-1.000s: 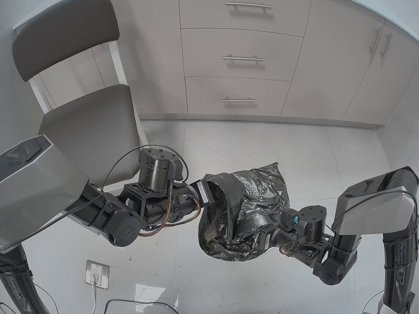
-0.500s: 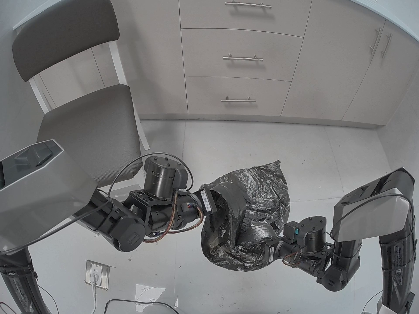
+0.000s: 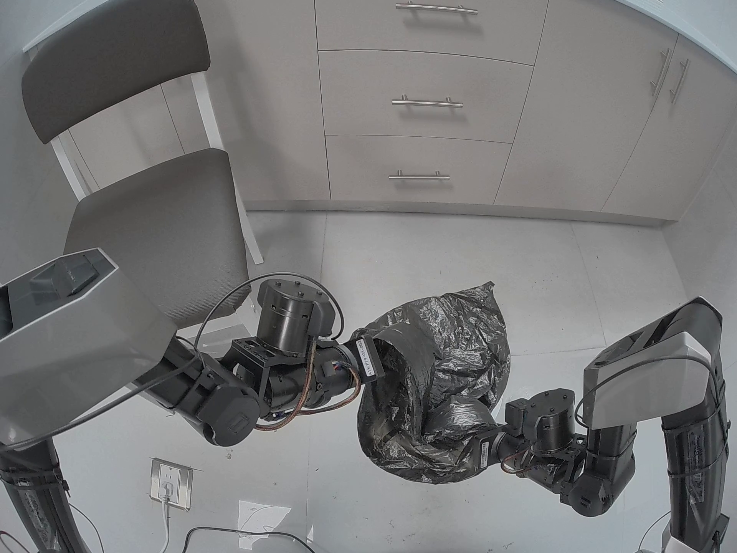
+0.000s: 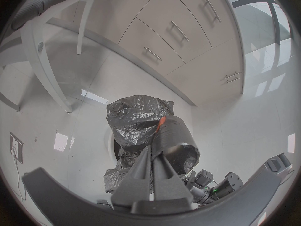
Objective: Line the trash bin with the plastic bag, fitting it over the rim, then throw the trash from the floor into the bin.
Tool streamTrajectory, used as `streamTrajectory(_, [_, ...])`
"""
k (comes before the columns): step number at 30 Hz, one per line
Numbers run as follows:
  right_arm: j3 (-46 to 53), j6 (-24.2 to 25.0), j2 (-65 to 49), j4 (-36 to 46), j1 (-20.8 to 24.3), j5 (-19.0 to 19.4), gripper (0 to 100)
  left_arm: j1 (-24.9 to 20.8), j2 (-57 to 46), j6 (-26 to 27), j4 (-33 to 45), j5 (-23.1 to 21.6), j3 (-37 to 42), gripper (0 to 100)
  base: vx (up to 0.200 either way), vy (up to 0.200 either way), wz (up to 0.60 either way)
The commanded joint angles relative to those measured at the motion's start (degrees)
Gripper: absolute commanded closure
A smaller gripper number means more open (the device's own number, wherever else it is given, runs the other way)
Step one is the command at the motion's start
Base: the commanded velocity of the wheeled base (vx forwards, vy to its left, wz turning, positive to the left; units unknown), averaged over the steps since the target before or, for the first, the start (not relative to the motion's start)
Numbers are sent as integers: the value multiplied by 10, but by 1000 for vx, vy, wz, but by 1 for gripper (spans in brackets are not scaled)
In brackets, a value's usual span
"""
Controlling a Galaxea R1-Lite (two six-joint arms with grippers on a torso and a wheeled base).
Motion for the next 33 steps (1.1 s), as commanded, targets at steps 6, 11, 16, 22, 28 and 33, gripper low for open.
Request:
streamTrajectory(6, [1, 2, 11, -10, -15, -30, 100, -4, 19, 1, 0, 0, -1, 100, 0, 0, 0])
streamTrajectory(11, [3, 3, 9, -10, -21, -44, 100, -5, 27, 1, 0, 0, -1, 100, 0, 0, 0])
streamTrajectory(16, [0, 5, 10, -10, -30, -54, 100, -4, 37, 1, -1, 1, -5, 100, 0, 0, 0])
streamTrajectory(22, [1, 6, 5, -10, -46, -62, 100, -4, 46, -1, -32, 2, 0, 100, 0, 0, 0])
streamTrajectory(28, [-3, 4, 5, -10, -57, -73, 100, -3, 66, 1, -33, 4, -3, 100, 0, 0, 0])
streamTrajectory(33, [-8, 5, 5, -10, -65, -73, 100, -1, 77, 1, -34, 4, -5, 100, 0, 0, 0])
